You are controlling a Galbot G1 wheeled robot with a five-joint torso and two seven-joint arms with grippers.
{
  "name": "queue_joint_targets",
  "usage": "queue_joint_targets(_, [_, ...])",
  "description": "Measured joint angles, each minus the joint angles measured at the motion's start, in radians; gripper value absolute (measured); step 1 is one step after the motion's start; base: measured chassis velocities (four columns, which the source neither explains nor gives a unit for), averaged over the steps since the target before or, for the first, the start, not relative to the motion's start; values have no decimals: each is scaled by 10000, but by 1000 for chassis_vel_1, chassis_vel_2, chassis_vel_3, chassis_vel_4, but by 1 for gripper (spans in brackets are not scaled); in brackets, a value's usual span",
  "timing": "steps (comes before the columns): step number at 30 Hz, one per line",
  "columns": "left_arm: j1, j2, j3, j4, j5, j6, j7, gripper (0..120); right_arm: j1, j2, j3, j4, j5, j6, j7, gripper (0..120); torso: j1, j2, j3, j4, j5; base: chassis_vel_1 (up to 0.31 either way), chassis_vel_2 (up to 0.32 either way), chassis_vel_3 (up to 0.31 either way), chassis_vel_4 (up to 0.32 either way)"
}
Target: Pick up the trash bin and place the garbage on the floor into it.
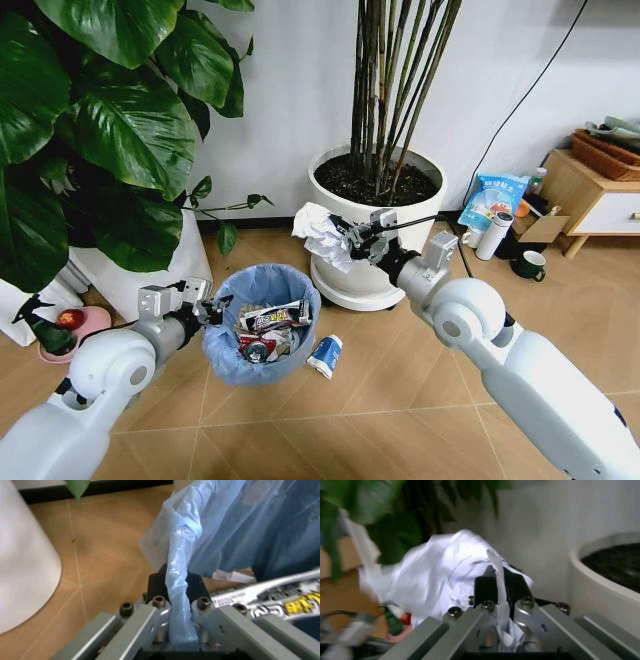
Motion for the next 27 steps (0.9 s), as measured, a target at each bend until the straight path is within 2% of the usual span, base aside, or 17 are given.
queue_joint_targets(1, [0,0,0,0,0,0,0,0,0,0,0,0,0,0,0,0,0,0,0,0,0,0,0,0,0])
queue_joint_targets(2, [-227,-26,212,134,-35,0,-43,0,220,51,-281,102,145,-40,92,0,1,-1,3,1,25,0,0,0,0])
queue_joint_targets(5, [-435,-82,391,244,-67,0,-70,0,443,85,-436,197,267,-151,108,0,1,0,3,2,11,0,0,0,0])
queue_joint_targets(18, [-1219,-250,828,588,-248,0,-148,0,440,-17,-1274,47,246,-390,-175,0,1,0,2,2,15,0,0,0,0])
queue_joint_targets(20, [-1336,-284,880,615,-287,0,-169,0,408,-22,-1442,-18,74,-443,-203,8,1,0,2,1,15,0,0,0,0])
queue_joint_targets(22, [-1365,-290,893,619,-298,0,-174,0,404,-17,-1505,-60,-6,-443,-206,11,1,0,2,1,15,0,0,0,0])
queue_joint_targets(23, [-1385,-295,901,622,-303,-1,-178,0,406,0,-1574,-118,-98,-443,-206,19,1,0,2,1,15,0,0,0,0])
queue_joint_targets(25, [-1386,-296,902,623,-304,-1,-177,0,418,19,-1611,-149,-130,-443,-207,23,1,0,2,1,16,0,0,0,0])
queue_joint_targets(27, [-1373,-300,896,623,-303,-1,-176,0,457,49,-1660,-177,-152,-441,-202,33,1,0,2,1,15,0,0,0,0])
